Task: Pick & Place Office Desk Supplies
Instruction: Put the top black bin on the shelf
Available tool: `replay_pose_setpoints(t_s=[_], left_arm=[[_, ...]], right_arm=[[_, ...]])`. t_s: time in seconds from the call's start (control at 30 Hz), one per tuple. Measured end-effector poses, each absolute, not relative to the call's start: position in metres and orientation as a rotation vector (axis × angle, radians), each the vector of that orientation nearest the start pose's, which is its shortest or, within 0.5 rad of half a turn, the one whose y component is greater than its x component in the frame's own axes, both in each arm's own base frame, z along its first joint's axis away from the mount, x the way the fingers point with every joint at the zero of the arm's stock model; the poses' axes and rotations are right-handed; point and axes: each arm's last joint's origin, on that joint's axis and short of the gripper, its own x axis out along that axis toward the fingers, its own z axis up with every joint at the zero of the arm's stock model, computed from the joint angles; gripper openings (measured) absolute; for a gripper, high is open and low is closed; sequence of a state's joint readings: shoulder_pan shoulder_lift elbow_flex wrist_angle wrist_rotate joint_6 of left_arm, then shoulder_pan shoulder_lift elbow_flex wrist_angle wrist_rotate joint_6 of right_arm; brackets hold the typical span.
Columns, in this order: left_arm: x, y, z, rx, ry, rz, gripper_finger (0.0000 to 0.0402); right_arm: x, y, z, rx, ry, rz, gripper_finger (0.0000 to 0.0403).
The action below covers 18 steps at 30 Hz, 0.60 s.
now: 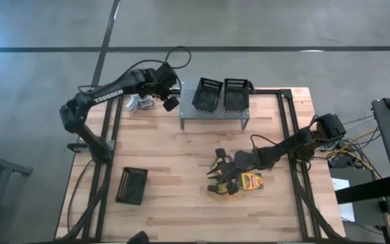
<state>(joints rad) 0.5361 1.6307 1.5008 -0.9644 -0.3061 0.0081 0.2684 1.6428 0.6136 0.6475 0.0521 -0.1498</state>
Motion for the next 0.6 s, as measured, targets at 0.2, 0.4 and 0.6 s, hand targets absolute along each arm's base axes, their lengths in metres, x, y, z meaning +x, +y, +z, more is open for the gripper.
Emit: replay_pose_setpoints(t_s=[0.2,0.4,0.6], left_arm=[[0.287,0.178,0.287,-0.150,1.009,0.635,0.0007],[0.303,0.167,0.289,-0.178,0.893,0.504,0.0006],[0.316,0.160,0.291,-0.193,0.796,0.484,0.0006]], right_arm=[[0.296,0.080,0.153,-0.214,0.351,0.242,0.0061],[0.295,0.080,0.152,-0.211,0.357,0.242,0.0061],[0.295,0.080,0.151,-0.209,0.360,0.242,0.0061]])
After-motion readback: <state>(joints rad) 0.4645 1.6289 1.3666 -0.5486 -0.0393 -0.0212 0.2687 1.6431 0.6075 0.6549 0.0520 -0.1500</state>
